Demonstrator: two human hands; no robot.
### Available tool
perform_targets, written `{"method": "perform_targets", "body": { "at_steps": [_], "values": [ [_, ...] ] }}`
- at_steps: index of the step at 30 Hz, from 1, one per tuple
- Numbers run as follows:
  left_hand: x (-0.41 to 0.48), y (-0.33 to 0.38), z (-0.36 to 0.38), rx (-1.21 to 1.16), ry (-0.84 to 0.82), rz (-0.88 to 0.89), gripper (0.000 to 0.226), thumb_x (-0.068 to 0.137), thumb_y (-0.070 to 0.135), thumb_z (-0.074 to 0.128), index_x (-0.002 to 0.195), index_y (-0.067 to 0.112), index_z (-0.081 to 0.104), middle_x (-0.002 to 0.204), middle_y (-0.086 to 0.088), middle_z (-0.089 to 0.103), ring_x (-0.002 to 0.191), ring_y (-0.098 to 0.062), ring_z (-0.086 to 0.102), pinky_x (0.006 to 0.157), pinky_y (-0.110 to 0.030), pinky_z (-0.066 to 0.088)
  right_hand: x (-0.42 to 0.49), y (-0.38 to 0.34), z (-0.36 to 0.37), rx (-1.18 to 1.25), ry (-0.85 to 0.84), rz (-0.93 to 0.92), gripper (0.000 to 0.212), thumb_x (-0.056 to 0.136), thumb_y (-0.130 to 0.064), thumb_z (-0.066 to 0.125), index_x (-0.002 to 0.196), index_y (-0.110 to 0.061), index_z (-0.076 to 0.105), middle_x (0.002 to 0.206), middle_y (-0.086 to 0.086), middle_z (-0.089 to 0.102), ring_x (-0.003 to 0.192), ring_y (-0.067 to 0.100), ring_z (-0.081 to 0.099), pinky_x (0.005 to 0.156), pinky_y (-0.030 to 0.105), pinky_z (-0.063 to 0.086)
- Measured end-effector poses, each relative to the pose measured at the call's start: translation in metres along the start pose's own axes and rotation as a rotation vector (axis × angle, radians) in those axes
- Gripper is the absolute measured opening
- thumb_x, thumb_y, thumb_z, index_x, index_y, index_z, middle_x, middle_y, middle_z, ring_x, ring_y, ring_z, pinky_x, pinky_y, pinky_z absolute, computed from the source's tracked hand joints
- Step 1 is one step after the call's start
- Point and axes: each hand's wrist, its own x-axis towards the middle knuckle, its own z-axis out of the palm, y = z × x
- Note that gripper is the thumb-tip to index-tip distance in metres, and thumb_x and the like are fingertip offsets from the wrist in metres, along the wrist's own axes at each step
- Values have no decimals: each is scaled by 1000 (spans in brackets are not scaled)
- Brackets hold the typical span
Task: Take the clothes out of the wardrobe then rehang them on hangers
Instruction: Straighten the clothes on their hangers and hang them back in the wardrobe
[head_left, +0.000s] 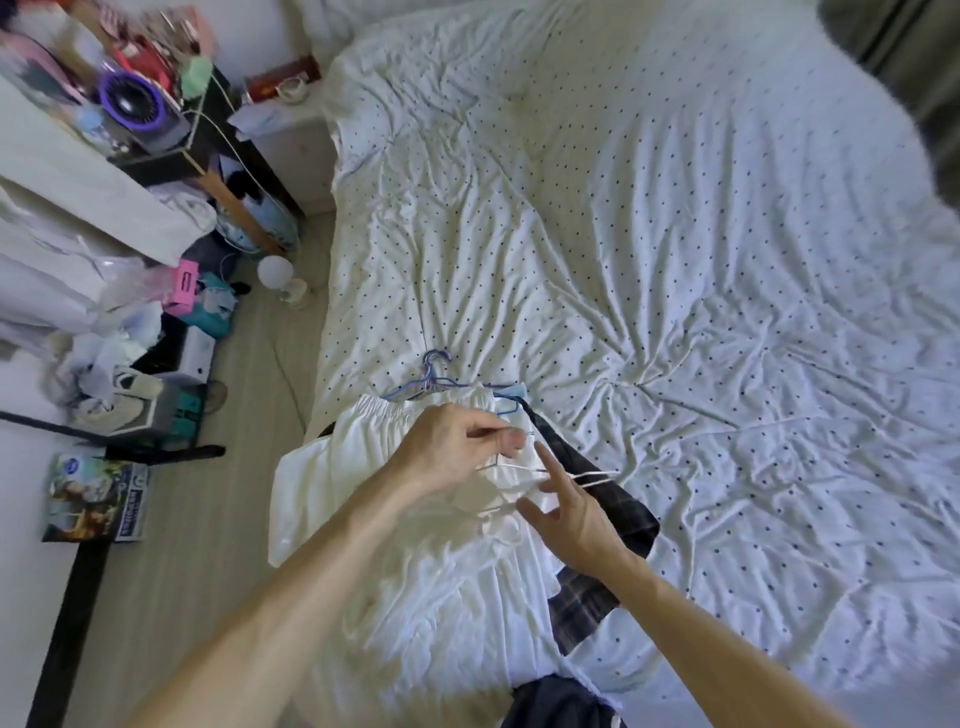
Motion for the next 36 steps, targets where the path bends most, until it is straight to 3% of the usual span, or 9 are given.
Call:
{"method": "perform_targets", "body": {
  "at_steps": [5, 10, 14, 18, 22, 25, 27, 33, 36],
  "values": [
    [3, 118, 24, -165, -125, 106, 27, 83, 55, 72, 83, 29, 80, 83, 1, 78, 87, -14, 75, 89, -27, 57, -62, 4, -67, 107, 175, -13, 32, 99, -53, 47, 124, -35, 52, 96, -13, 71, 63, -11, 55, 58, 9, 39],
    [-14, 248, 81, -239, -265, 282, 38, 84, 51, 73, 91, 14, 79, 91, -9, 77, 85, -29, 75, 91, -44, 57, -161, 31, -160, 205, 552, -26, 19, 100, -53, 42, 94, -39, 53, 63, 4, 63, 60, 13, 62, 58, 31, 46],
    [-44, 347, 145, -266, -419, 403, 33, 86, 51, 69, 93, 21, 79, 109, 0, 75, 99, -21, 73, 91, -35, 50, -253, 75, -243, 198, 782, 17, 17, 99, -47, 51, 84, -39, 54, 55, -5, 57, 67, 22, 69, 68, 36, 51],
    [-72, 431, 213, -292, -674, 503, 29, 99, 33, 57, 105, 12, 77, 119, -2, 73, 108, -23, 70, 94, -27, 51, -350, 125, -310, 165, 915, 79, 20, 97, -49, 53, 90, -32, 61, 60, 5, 61, 69, 29, 68, 68, 39, 53],
    [-108, 512, 288, -300, -865, 624, 30, 103, 22, 47, 114, 13, 73, 121, -2, 72, 113, -18, 68, 95, -24, 51, -452, 166, -344, 225, 1132, 124, 5, 96, -46, 58, 95, -45, 62, 79, -4, 71, 70, 13, 69, 58, 12, 47],
    [-139, 569, 344, -332, -962, 696, 30, 105, 18, 44, 115, 13, 72, 121, -1, 72, 111, -16, 69, 102, -32, 47, -529, 190, -350, 303, 1313, 184, 14, 94, -50, 59, 106, -55, 55, 90, -12, 71, 71, 2, 70, 59, 7, 43],
    [-161, 604, 378, -361, -1030, 718, 30, 105, 17, 43, 115, 13, 71, 120, -1, 72, 110, -18, 69, 95, -30, 49, -576, 203, -342, 341, 1406, 238, 24, 93, -53, 59, 115, -45, 54, 94, -10, 71, 75, 4, 70, 62, 12, 46],
    [-234, 679, 470, -464, -1202, 709, 24, 102, 8, 48, 118, 7, 66, 116, -1, 72, 108, -19, 70, 92, -27, 50, -672, 219, -304, 424, 1605, 360, 36, 82, -69, 55, 98, -37, 64, 85, -5, 73, 73, 10, 72, 71, 28, 54],
    [-271, 691, 508, -464, -1260, 716, 26, 101, 7, 52, 124, 3, 63, 125, -4, 68, 105, -16, 71, 93, -24, 50, -703, 211, -289, 456, 1618, 376, 52, 79, -82, 50, 93, -36, 67, 81, -9, 73, 71, 10, 71, 65, 20, 51]
  ]
}}
